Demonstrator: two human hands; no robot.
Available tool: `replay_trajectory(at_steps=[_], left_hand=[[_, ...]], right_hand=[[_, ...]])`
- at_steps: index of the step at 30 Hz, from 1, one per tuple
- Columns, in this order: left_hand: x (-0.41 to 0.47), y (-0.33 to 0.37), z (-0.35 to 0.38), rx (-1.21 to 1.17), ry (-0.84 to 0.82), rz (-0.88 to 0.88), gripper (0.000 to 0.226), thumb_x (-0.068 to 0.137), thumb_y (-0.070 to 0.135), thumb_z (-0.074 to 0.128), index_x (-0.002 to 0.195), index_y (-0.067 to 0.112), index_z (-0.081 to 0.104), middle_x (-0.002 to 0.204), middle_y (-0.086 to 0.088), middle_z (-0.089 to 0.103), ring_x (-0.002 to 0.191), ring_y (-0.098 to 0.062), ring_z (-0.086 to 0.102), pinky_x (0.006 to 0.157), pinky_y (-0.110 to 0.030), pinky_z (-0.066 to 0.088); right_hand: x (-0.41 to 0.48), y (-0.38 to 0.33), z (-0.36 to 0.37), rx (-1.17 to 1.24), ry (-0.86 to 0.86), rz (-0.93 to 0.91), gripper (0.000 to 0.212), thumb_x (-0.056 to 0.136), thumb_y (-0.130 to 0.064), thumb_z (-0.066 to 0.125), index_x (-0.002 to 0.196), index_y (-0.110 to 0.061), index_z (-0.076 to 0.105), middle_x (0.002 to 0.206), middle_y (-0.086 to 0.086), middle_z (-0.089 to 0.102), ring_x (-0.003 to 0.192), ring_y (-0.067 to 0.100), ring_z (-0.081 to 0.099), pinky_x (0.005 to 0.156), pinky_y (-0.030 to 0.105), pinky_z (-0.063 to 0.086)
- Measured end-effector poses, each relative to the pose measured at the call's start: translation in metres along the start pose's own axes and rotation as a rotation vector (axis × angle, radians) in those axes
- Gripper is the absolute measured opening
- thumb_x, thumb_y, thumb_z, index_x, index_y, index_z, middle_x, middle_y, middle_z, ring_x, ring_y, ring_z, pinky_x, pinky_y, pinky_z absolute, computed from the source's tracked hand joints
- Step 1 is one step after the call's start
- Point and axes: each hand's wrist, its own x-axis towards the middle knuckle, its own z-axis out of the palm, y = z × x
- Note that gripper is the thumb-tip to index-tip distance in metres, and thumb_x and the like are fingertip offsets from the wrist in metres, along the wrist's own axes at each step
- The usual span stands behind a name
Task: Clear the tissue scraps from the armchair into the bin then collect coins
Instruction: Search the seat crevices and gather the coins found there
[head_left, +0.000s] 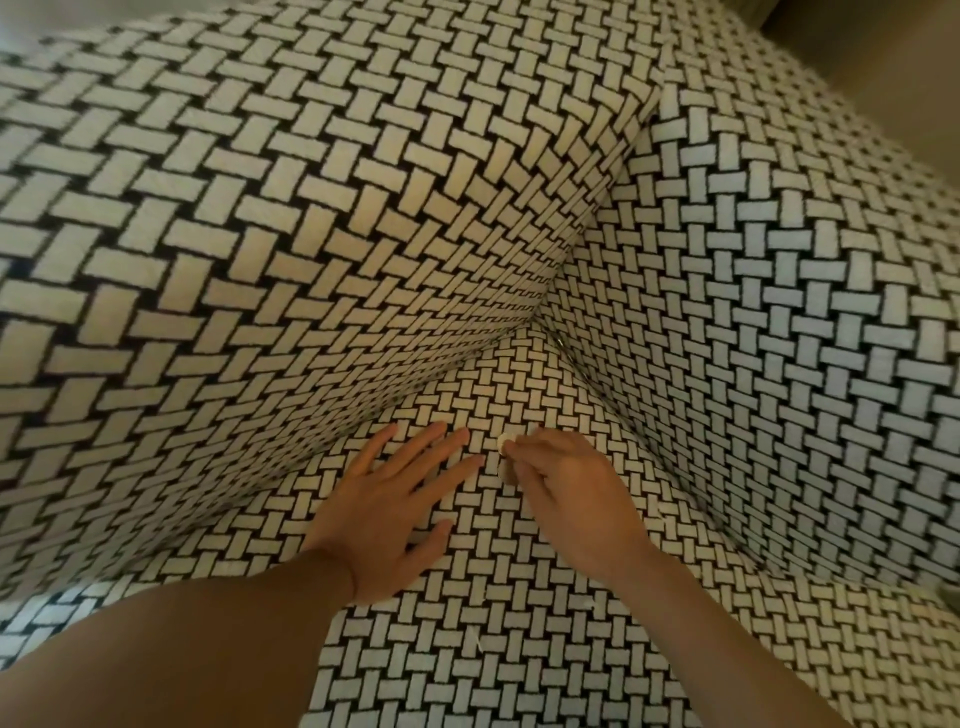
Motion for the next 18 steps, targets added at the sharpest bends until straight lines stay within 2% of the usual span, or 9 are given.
replay_trajectory(at_steps=[2, 4, 6, 9, 12, 13, 15, 18], left_hand=[[0.000, 0.000, 0.000, -0.007, -0.006, -0.003, 0.062, 0.089, 0.045, 0.035, 0.148, 0.031, 0.024, 0.156, 0.006, 0.020, 0.144, -0.014, 0.015, 0.112, -0.046, 0.013], [-0.001, 0.000, 0.000, -0.025, -0.006, -0.007, 0.062, 0.089, 0.045, 0.035, 0.148, 0.031, 0.023, 0.156, 0.006, 0.019, 0.144, -0.013, 0.013, 0.112, -0.045, 0.012], [-0.001, -0.001, 0.000, -0.032, -0.004, -0.007, 0.063, 0.089, 0.045, 0.036, 0.148, 0.031, 0.022, 0.156, 0.006, 0.019, 0.144, -0.013, 0.013, 0.112, -0.045, 0.012], [0.000, -0.002, 0.001, -0.041, -0.001, -0.009, 0.063, 0.089, 0.045, 0.037, 0.149, 0.032, 0.021, 0.156, 0.006, 0.018, 0.144, -0.013, 0.013, 0.112, -0.045, 0.012], [-0.001, -0.001, 0.002, -0.050, -0.001, -0.006, 0.063, 0.088, 0.045, 0.037, 0.148, 0.032, 0.023, 0.156, 0.007, 0.018, 0.144, -0.012, 0.013, 0.112, -0.045, 0.012], [-0.001, -0.002, 0.001, -0.047, -0.002, -0.007, 0.063, 0.088, 0.045, 0.038, 0.148, 0.032, 0.023, 0.156, 0.007, 0.018, 0.144, -0.012, 0.013, 0.112, -0.045, 0.012], [-0.001, -0.002, 0.001, -0.045, -0.008, -0.011, 0.064, 0.088, 0.046, 0.038, 0.148, 0.032, 0.023, 0.156, 0.007, 0.018, 0.144, -0.012, 0.013, 0.112, -0.045, 0.012], [0.000, -0.001, 0.001, -0.034, -0.011, -0.009, 0.064, 0.088, 0.046, 0.038, 0.148, 0.031, 0.024, 0.156, 0.006, 0.018, 0.144, -0.012, 0.012, 0.113, -0.044, 0.011]], right_hand=[[0.010, 0.006, -0.011, 0.125, -0.018, 0.052, 0.028, 0.097, -0.022, 0.045, 0.102, -0.017, 0.072, 0.107, -0.005, 0.066, 0.105, 0.013, 0.055, 0.091, 0.026, 0.044], [0.025, 0.013, -0.022, 0.177, 0.012, 0.125, 0.027, 0.097, -0.017, 0.047, 0.117, -0.015, 0.066, 0.120, 0.000, 0.062, 0.113, 0.013, 0.052, 0.094, 0.016, 0.035], [0.041, 0.017, -0.029, 0.231, 0.022, 0.203, 0.037, 0.096, -0.016, 0.049, 0.133, -0.012, 0.052, 0.137, 0.005, 0.050, 0.127, 0.016, 0.041, 0.100, 0.013, 0.024], [0.063, 0.021, -0.032, 0.307, 0.013, 0.279, 0.051, 0.096, -0.019, 0.050, 0.144, -0.014, 0.035, 0.146, 0.002, 0.036, 0.135, 0.017, 0.030, 0.106, 0.018, 0.017], [0.083, 0.015, -0.023, 0.438, 0.031, 0.340, 0.054, 0.094, -0.020, 0.051, 0.144, -0.014, 0.032, 0.135, -0.005, 0.038, 0.129, 0.013, 0.033, 0.105, 0.020, 0.019], [0.088, 0.013, -0.017, 0.446, 0.051, 0.365, 0.055, 0.092, -0.021, 0.052, 0.143, -0.014, 0.032, 0.135, -0.005, 0.037, 0.129, 0.013, 0.033, 0.109, 0.025, 0.020], [0.096, 0.012, -0.003, 0.356, 0.081, 0.443, 0.063, 0.089, -0.026, 0.051, 0.146, -0.015, 0.026, 0.148, 0.000, 0.031, 0.136, 0.019, 0.029, 0.115, 0.041, 0.018], [0.101, 0.011, 0.006, 0.197, 0.098, 0.535, 0.070, 0.090, -0.033, 0.048, 0.150, -0.017, 0.016, 0.156, 0.002, 0.020, 0.142, 0.020, 0.018, 0.115, 0.044, 0.009]])
